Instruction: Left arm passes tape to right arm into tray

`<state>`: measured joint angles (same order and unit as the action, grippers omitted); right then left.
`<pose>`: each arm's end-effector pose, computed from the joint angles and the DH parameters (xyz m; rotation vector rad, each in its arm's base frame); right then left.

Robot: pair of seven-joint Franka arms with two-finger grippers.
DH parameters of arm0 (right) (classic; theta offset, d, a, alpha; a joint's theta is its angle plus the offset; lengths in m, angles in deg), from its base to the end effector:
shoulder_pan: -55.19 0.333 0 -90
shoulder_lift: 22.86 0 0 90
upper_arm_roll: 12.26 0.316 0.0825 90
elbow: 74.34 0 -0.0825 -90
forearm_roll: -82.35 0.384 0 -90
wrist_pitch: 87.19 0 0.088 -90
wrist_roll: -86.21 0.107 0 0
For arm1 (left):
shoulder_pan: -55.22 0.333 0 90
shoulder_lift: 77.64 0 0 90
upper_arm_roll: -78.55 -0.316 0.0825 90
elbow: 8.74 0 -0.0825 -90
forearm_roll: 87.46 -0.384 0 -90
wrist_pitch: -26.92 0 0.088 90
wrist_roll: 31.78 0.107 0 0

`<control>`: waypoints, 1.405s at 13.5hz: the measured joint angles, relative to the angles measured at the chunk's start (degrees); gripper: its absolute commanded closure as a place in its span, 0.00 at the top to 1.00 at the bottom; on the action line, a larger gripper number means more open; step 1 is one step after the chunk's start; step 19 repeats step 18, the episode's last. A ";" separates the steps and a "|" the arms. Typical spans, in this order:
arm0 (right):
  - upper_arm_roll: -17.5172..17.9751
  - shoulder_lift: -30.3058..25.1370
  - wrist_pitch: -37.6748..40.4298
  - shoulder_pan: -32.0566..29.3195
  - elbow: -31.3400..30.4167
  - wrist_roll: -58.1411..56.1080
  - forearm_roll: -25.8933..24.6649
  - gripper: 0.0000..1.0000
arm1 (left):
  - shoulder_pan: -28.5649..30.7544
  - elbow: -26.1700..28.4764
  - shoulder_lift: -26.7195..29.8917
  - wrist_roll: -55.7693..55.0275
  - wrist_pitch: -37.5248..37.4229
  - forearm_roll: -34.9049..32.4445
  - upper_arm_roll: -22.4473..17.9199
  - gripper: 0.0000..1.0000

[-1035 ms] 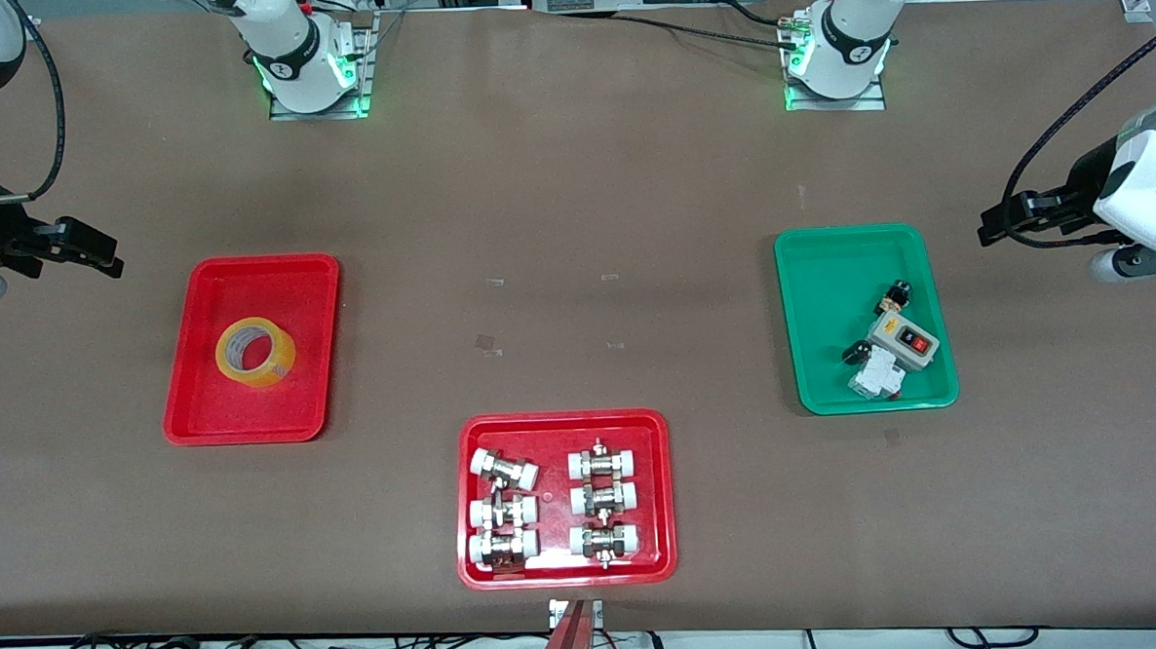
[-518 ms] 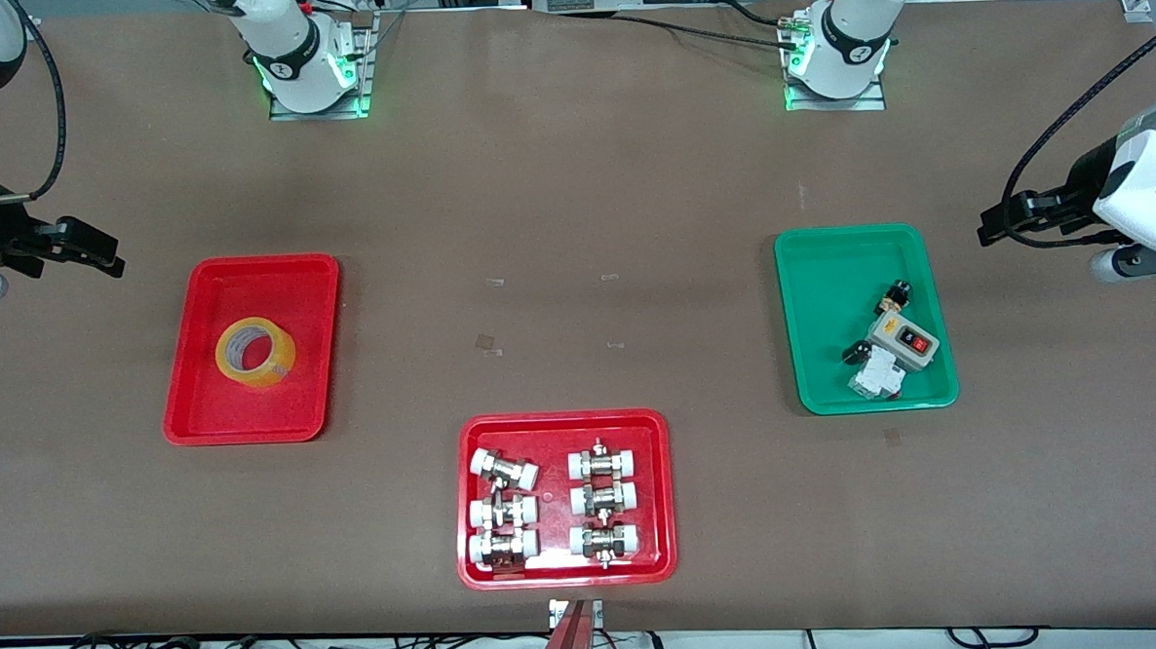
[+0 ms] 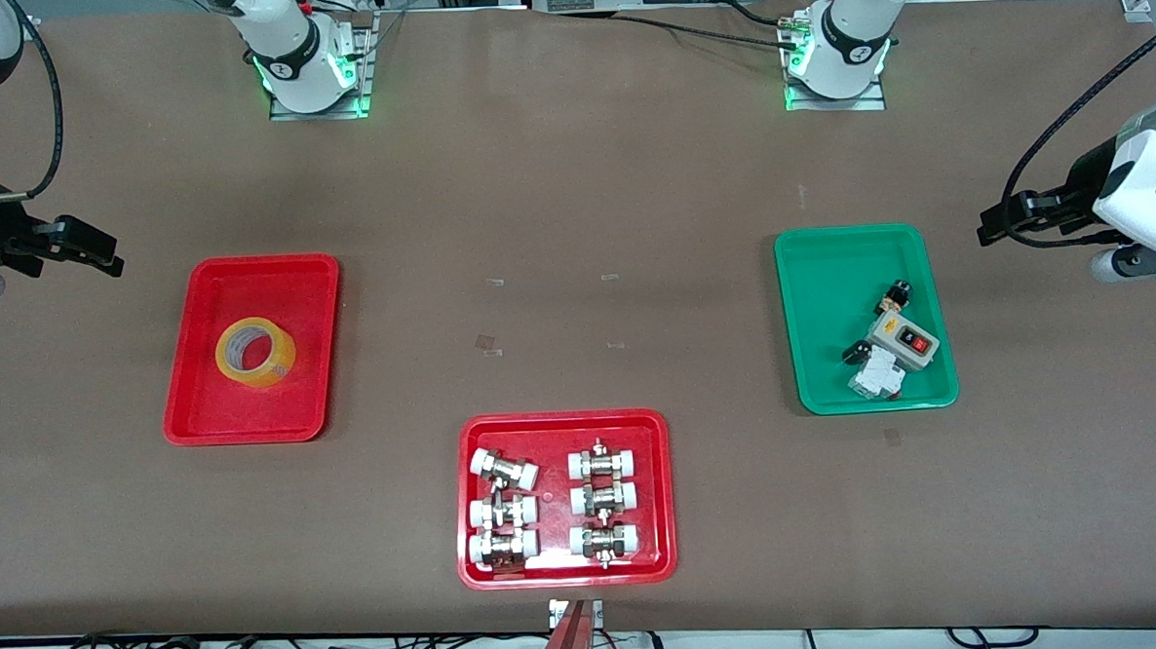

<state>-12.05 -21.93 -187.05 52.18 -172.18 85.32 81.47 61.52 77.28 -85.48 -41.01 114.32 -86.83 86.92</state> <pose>0.5690 -0.0292 0.5653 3.1254 -0.0482 0.0290 0.5883 -0.0169 0.5759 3.1106 0.1952 -0.1775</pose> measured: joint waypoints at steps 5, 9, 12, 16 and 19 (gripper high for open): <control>0.00 -1.66 0.80 -0.43 -0.08 0.00 0.00 1.00 | 0.00 0.00 0.00 0.00 0.00 0.07 0.01 1.00; 0.10 -2.41 2.15 -0.55 -0.87 -0.05 0.00 1.00 | 0.00 0.00 0.00 0.00 0.00 0.10 0.02 1.00; 0.26 -2.62 2.47 -0.55 -0.89 -0.07 0.00 1.00 | -0.01 0.00 0.00 0.00 0.00 0.20 0.04 1.00; 0.42 -3.02 2.49 -0.55 -1.00 -0.08 0.00 1.00 | -0.02 0.00 0.00 0.00 0.00 0.60 0.04 1.00; 0.44 -3.03 2.49 -0.55 -1.01 -0.08 0.00 1.00 | -0.02 0.00 0.00 0.00 0.00 0.60 0.04 1.00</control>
